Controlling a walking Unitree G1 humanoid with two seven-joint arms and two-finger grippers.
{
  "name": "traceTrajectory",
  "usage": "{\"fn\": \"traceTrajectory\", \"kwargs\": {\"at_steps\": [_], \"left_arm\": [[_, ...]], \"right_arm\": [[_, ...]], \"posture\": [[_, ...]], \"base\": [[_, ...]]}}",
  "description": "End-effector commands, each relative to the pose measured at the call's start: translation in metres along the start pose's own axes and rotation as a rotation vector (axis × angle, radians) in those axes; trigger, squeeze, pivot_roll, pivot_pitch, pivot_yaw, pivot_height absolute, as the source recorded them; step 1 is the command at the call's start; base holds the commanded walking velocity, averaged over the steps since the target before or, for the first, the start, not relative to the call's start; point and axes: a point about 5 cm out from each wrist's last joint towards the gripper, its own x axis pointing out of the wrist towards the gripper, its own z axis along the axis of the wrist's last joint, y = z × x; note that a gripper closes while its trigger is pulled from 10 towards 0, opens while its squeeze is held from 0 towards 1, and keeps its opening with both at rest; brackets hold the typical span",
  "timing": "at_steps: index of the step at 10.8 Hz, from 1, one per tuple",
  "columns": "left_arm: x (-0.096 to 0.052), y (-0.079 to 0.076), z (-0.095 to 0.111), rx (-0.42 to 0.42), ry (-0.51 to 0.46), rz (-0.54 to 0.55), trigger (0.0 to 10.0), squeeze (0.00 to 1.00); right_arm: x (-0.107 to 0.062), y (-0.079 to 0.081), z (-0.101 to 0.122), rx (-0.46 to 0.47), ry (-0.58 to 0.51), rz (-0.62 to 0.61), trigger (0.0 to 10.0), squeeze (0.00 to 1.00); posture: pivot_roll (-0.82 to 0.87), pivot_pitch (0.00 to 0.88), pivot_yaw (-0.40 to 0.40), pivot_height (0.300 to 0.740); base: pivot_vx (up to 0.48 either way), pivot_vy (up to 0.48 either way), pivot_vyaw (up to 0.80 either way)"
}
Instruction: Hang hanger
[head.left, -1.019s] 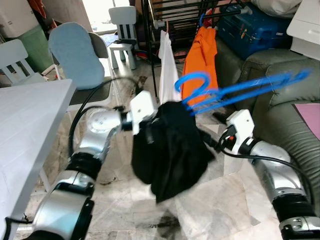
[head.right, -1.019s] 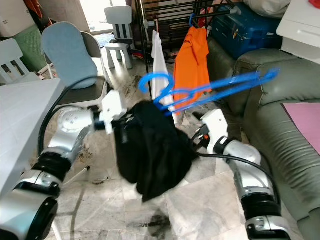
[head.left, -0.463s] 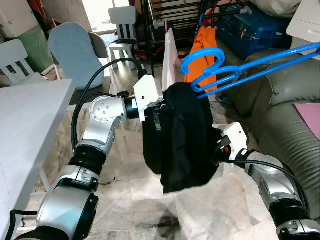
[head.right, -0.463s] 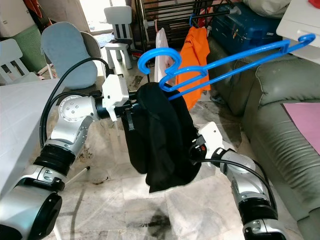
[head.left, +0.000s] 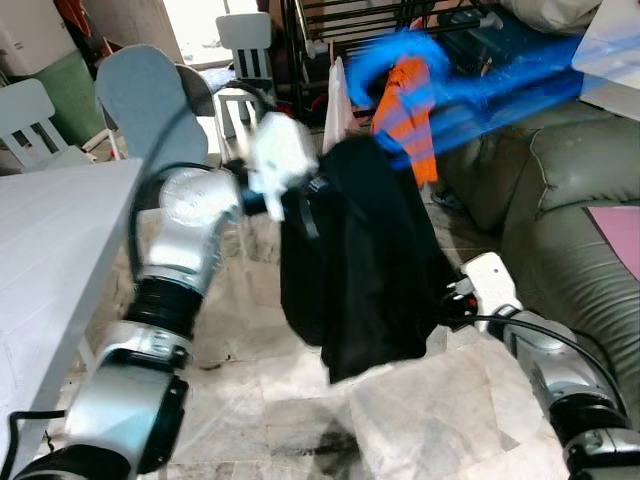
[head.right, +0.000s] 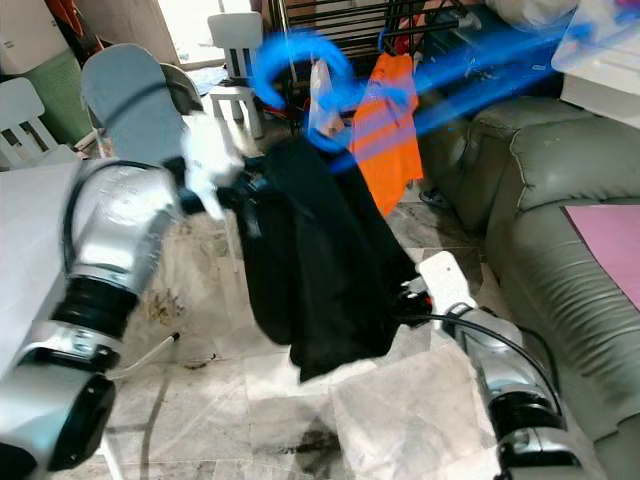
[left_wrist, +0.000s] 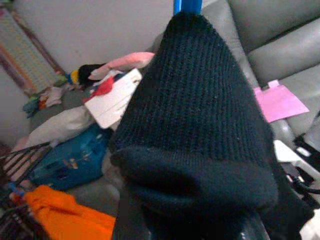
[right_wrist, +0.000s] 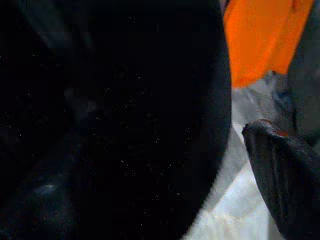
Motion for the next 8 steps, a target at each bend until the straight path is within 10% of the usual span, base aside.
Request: {"fn": "traceTrajectory", "kwargs": {"at_steps": [1, 5, 8], "left_arm": [[-0.004, 0.013, 0.020, 0.058, -0.057, 0.047, 0.0, 0.00], [-0.041, 0.015, -0.006, -0.006, 0.079, 0.113, 0.0, 0.00], [-0.064, -0.005, -0.030, -0.147, 0.170, 0.054, 0.0, 0.00]], "right_arm": [[-0.001, -0.001, -0.008, 0.037, 0.035, -0.020, 0.0, 0.00], [-0.023, -0.051, -0.012, 0.250, 0.026, -0.292, 0.0, 0.00], [-0.036, -0.100, 0.040, 0.288, -0.142, -0.512, 0.0, 0.00]], "posture": [[-0.19, 0.000, 0.076, 0.740], [-0.21, 0.000, 0.077, 0.740], [-0.21, 0.000, 0.067, 0.740]], "base": [[0.000, 0.000, 0.00], [0.000, 0.000, 0.00], [0.000, 0.000, 0.00]]}}
